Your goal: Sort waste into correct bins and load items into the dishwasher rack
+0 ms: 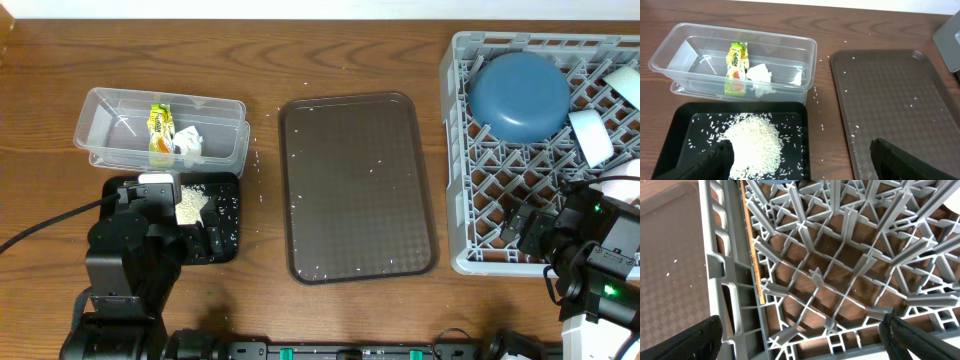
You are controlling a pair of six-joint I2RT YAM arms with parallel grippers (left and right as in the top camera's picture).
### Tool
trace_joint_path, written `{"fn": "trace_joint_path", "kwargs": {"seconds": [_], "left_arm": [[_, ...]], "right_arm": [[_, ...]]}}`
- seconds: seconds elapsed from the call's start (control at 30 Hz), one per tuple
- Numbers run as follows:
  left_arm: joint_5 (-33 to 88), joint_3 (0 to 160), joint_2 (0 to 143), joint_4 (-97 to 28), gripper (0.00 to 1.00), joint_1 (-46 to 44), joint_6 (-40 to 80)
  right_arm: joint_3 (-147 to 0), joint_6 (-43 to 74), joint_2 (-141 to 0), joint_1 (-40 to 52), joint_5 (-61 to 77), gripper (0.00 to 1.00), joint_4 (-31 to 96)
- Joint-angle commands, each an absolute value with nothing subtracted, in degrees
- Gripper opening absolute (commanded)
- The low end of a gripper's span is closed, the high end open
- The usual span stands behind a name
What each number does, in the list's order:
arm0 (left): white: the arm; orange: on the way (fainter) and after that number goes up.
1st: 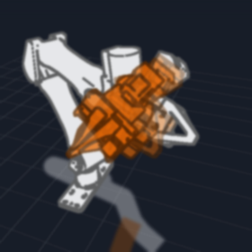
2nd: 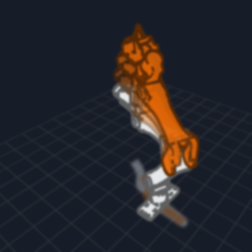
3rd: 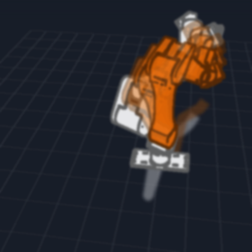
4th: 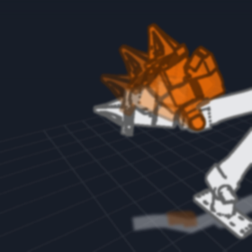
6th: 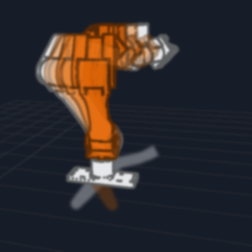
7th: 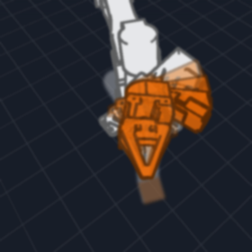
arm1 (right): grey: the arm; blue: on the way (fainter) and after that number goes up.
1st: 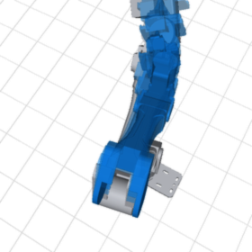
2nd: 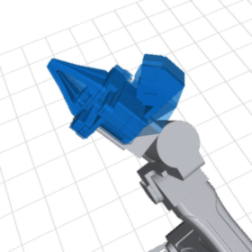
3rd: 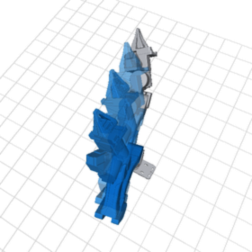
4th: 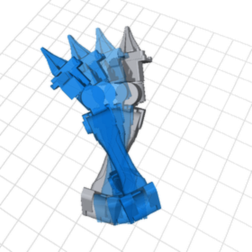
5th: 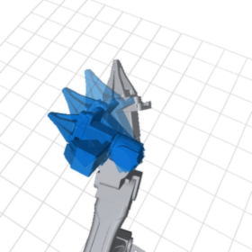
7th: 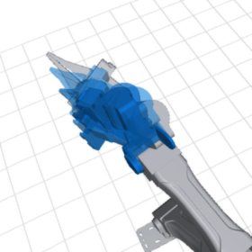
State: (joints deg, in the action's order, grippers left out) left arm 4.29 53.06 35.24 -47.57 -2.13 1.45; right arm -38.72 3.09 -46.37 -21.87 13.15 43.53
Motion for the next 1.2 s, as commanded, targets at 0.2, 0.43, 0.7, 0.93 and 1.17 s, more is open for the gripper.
{"fn": "trace_joint_path", "kwargs": {"seconds": [0.2, 0.43, 0.7, 0.93, 1.17], "left_arm": [[3.8, 52.7, 35.2, -47.5, 0.89, -2.2, 0.9], [3.8, 52.7, 35.2, -47.5, 0.89, -2.2, 0.9], [3.8, 52.7, 35.2, -47.5, 0.89, -2.2, 0.9], [3.8, 52.7, 35.2, -47.5, 0.89, -2.2, 0.9], [3.8, 52.7, 35.2, -47.5, 0.89, -2.2, 0.9]], "right_arm": [[-37.6, 3.8, -41.6, -20.5, 13.5, 0.99, 43.6], [-37.3, 3.8, -33.8, -7.4, 13.5, 0.99, 43.7], [-35.0, 1.2, -26.6, 1.2, 12.9, 0.99, 44.4], [-18.2, 1.2, -19.1, 1.1, 15.6, 0.99, 13.8], [-6.9, 1.2, -14.9, 1.1, 15.6, 0.99, -5.5]]}}
